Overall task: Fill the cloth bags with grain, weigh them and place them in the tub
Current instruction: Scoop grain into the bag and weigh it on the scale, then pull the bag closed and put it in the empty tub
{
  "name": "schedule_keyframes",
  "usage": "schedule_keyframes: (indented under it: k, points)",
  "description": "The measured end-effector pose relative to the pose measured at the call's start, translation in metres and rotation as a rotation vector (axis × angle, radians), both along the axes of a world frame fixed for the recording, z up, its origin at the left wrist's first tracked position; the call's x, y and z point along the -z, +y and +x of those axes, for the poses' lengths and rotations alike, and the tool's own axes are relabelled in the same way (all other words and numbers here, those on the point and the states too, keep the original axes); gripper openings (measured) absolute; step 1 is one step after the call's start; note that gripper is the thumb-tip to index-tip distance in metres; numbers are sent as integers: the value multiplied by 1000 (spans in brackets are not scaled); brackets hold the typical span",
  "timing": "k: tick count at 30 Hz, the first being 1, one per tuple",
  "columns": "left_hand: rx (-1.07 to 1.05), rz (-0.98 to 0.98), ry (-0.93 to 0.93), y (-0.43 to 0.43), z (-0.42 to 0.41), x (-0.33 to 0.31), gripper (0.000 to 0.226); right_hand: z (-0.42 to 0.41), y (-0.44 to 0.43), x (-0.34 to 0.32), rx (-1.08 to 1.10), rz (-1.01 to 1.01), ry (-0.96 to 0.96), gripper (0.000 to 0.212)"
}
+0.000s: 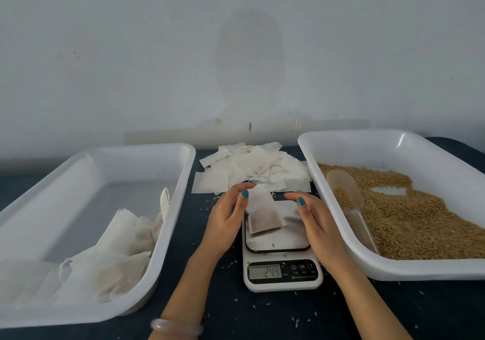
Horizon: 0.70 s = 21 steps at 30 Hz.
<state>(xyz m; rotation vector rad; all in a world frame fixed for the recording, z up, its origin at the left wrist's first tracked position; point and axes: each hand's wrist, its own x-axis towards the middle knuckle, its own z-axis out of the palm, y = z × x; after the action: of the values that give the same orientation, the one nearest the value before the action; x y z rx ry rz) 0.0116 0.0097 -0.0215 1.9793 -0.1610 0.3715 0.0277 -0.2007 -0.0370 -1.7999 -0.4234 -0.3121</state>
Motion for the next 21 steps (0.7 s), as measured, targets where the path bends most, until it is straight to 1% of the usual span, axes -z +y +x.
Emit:
schedule_keyframes:
  k: [2,5,8,10,14,16,17,19,21]
  points:
    - [-17,30,-8,0,-1,-1,33,0,1,-1,5,-27,-9,50]
    - [-29,80,-1,1,-1,0,24,-1,1,-3,9,-50,-26,39]
    - [-55,155,9,0,0,-2,32,-3,1,-6,17,-193,-70,30]
    - [-55,162,-17,-4,-3,-9,36,-5,5,-10,2,-288,-88,38]
    - [-92,186,-101,-10,-24,-32,34,-8,27,-24,3,-420,-148,59]
    - [-179,259,-157,-11,-40,-48,32,-12,42,-35,14,-402,-139,61]
    - [-240,313,-190,-10,-49,-57,30,-16,52,-42,8,-371,-121,58]
    - [-395,420,-255,-4,-67,-75,30,-26,74,-57,-51,-296,-111,48]
    - [-565,455,-258,9,-86,-92,32,-40,100,-73,-164,-241,-170,39]
